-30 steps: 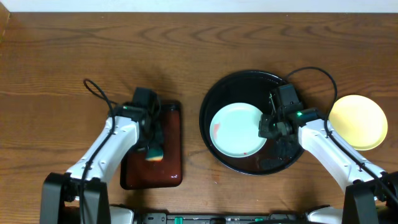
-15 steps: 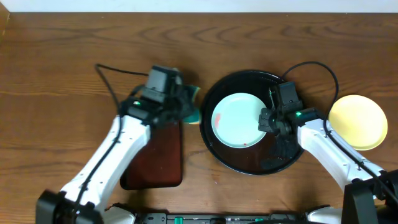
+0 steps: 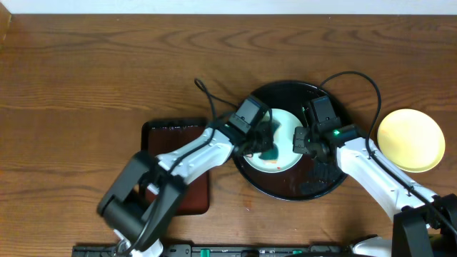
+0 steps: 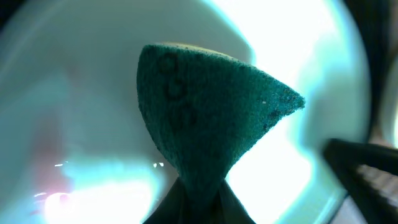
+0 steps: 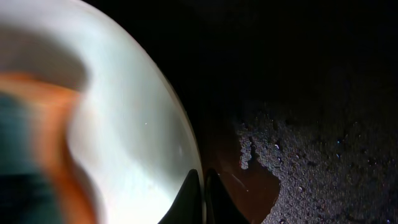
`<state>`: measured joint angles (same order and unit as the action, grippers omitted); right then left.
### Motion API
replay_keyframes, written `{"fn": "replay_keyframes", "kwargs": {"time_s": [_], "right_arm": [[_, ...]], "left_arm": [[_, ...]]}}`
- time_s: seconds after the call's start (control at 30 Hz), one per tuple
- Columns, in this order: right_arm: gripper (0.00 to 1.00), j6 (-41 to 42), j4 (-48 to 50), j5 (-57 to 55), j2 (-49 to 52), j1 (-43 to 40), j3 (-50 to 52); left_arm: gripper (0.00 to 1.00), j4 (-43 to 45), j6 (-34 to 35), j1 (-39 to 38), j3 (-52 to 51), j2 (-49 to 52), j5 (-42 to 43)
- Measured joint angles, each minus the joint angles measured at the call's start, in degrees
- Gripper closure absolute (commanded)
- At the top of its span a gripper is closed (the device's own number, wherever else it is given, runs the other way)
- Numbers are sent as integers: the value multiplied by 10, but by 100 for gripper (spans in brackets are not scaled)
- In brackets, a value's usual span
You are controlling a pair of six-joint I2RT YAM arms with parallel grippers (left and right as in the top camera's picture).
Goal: Clean dirty plates on tray and stack at the side
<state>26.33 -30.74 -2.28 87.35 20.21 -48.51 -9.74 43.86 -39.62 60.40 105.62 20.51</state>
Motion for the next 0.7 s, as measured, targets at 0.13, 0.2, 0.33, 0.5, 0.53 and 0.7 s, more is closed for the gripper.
{"fn": "replay_keyframes", "kwargs": {"time_s": [0.13, 0.2, 0.33, 0.5, 0.53, 0.7], "right_arm": [[99, 3, -4, -10, 4, 0, 5], [99, 9, -4, -16, 4, 0, 5], [99, 19, -5, -20, 4, 0, 5], [99, 22, -7, -19, 4, 0, 5], [99, 22, -7, -19, 4, 0, 5], [99, 22, -10, -16, 4, 0, 8]], "left_arm": [[92, 12, 22, -5, 0, 8, 29], [92, 17, 31, -10, 0, 8, 42], [92, 29, 47, -26, 0, 9, 68], [92, 33, 59, -33, 0, 9, 93], [92, 30, 59, -33, 0, 9, 93], [92, -31, 42, -34, 5, 9, 71]]}}
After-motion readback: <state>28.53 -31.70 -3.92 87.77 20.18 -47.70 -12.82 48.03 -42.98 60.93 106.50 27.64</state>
